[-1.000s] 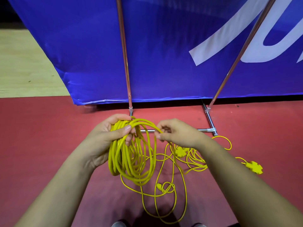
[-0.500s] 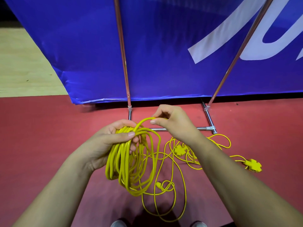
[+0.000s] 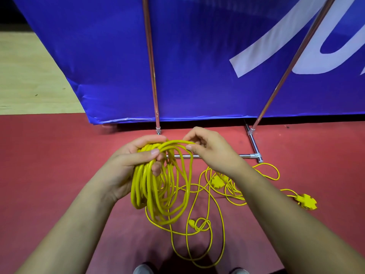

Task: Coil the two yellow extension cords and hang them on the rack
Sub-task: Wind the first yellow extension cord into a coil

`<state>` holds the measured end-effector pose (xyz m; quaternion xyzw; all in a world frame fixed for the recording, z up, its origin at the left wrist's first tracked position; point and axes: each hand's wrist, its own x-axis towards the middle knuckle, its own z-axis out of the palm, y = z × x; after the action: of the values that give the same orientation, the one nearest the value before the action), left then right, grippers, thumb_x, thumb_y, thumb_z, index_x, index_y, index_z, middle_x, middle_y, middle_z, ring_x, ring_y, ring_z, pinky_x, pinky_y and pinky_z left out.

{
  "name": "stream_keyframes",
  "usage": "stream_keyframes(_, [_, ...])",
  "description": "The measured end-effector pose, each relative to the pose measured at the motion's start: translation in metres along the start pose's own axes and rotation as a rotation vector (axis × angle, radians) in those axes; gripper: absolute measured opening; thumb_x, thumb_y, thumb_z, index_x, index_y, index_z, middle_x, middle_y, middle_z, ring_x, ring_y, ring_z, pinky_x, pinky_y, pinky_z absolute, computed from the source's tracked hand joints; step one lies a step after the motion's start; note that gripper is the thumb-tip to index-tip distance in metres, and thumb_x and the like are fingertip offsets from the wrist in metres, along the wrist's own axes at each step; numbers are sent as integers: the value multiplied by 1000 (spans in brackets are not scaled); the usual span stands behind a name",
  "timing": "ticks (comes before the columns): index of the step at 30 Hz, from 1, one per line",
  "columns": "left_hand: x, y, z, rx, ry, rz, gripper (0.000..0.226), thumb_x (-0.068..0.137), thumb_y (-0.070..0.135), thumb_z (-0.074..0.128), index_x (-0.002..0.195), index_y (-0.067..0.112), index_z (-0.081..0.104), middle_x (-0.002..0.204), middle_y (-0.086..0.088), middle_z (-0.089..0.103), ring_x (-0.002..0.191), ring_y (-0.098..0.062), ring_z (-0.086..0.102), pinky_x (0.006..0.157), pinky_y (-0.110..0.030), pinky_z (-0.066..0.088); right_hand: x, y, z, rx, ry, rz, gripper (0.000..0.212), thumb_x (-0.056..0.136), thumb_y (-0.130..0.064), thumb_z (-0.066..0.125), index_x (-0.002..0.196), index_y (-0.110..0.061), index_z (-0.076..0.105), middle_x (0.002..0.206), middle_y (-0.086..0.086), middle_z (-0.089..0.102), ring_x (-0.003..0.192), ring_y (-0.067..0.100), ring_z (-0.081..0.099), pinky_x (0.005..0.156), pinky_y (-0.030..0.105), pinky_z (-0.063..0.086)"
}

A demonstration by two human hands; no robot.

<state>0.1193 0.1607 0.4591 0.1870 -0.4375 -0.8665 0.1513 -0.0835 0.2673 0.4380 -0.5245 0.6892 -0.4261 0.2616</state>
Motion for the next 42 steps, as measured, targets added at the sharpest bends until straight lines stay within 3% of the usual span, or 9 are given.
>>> stream_keyframes(5, [2, 5, -5, -66, 18, 188, 41, 59, 16, 86, 95, 13, 69, 74, -9, 57, 56, -16, 53, 56, -29, 48, -2, 54, -4, -92, -30, 231, 14, 91, -12, 63, 77, -8, 61, 59, -5, 51, 47, 0, 39, 48, 17, 32])
stream_keyframes(9, [4, 12, -13, -114, 119, 261, 34, 58, 16, 85, 87, 14, 67, 71, -8, 58, 57, -17, 56, 57, -29, 50, -9, 98, -1, -162, -87, 483, 28, 89, -10, 66, 66, -16, 51, 53, -7, 39, 46, 8, 31, 48, 24, 28])
stream_keyframes(13, [4, 13, -19, -28, 238, 309, 13, 72, 12, 71, 84, 15, 68, 71, -8, 58, 59, -19, 57, 60, -29, 51, -12, 104, 5, 20, -74, 604, 14, 90, -3, 64, 89, -10, 51, 59, 4, 63, 51, 20, 51, 55, 29, 42])
stream_keyframes(16, [5, 10, -19, 104, 317, 325, 13, 79, 4, 65, 86, 14, 69, 73, -9, 58, 58, -20, 57, 59, -30, 51, -7, 79, 12, 91, -58, 585, 15, 92, -4, 60, 86, -9, 47, 62, 10, 68, 43, 20, 51, 46, 27, 39])
stream_keyframes(23, [5, 5, -13, 406, 430, 304, 11, 82, 6, 67, 93, 10, 68, 61, -10, 64, 54, -18, 61, 53, -28, 52, -4, -1, 8, -164, -375, 357, 19, 87, -13, 66, 68, -13, 66, 53, 0, 64, 39, 4, 36, 42, 20, 30])
stream_keyframes(29, [1, -5, 2, 488, 288, 197, 15, 83, -1, 65, 94, 8, 66, 70, -16, 72, 66, -23, 72, 59, -28, 57, -12, -45, -7, -45, -541, 214, 9, 86, -9, 66, 81, -8, 73, 49, -3, 57, 38, 5, 34, 38, 18, 27])
stream_keyframes(33, [2, -12, 10, 621, 186, 168, 23, 79, 5, 73, 100, 11, 67, 78, -4, 69, 67, -17, 67, 62, -27, 55, -10, -47, -4, 166, -449, 108, 11, 89, -5, 64, 85, 4, 70, 52, 10, 54, 45, 6, 38, 44, 19, 29])
stream_keyframes(39, [4, -8, 14, 190, 125, 73, 31, 71, -4, 74, 99, 7, 66, 78, -23, 62, 54, -23, 64, 53, -32, 56, -3, -16, -7, 348, -190, 138, 11, 85, -13, 71, 81, -5, 64, 61, 9, 57, 55, 18, 46, 48, 21, 37])
stream_keyframes(42, [7, -6, 12, 37, 135, 87, 35, 57, 13, 86, 88, 13, 70, 69, -17, 63, 50, -19, 61, 50, -27, 54, -7, 8, -14, 252, -288, 173, 8, 89, -10, 66, 84, -5, 62, 67, 6, 62, 61, 13, 55, 62, 22, 46])
